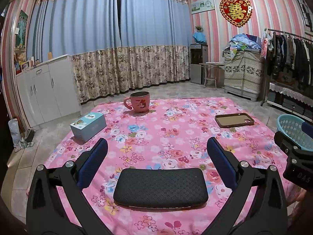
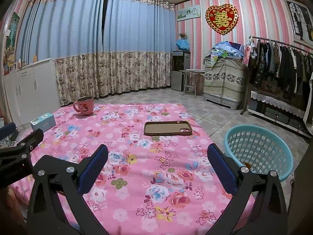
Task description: Collect trash
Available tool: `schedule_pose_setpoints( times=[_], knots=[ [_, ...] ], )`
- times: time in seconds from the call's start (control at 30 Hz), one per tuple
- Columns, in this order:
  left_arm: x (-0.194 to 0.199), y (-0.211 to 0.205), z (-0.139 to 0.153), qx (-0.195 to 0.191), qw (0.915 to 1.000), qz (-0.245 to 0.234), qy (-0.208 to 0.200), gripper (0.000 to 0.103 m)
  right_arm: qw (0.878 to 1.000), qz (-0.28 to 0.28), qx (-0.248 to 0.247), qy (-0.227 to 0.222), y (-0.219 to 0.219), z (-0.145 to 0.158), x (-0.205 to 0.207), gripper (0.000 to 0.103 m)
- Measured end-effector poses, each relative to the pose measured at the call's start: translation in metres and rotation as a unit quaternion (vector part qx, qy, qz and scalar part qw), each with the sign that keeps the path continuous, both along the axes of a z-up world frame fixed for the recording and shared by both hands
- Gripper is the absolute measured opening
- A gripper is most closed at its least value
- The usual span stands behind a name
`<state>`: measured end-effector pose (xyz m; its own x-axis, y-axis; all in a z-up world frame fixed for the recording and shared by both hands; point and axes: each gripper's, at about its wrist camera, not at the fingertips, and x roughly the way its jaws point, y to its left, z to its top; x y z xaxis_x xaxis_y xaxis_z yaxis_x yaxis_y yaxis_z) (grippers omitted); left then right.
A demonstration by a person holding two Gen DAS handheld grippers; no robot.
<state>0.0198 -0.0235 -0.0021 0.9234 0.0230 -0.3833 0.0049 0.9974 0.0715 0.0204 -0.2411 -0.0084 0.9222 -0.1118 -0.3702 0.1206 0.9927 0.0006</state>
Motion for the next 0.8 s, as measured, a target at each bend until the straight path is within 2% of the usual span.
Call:
schedule_pose_setpoints(
  times=[0.8],
  knots=[
    [0.0029, 0.0013, 0.0007, -0.004, 1.0, 0.003, -0.002, 0.098, 1.0, -0.006, -0.003, -0.013, 0.0015, 0.0056, -0.0036, 0.099]
  ],
)
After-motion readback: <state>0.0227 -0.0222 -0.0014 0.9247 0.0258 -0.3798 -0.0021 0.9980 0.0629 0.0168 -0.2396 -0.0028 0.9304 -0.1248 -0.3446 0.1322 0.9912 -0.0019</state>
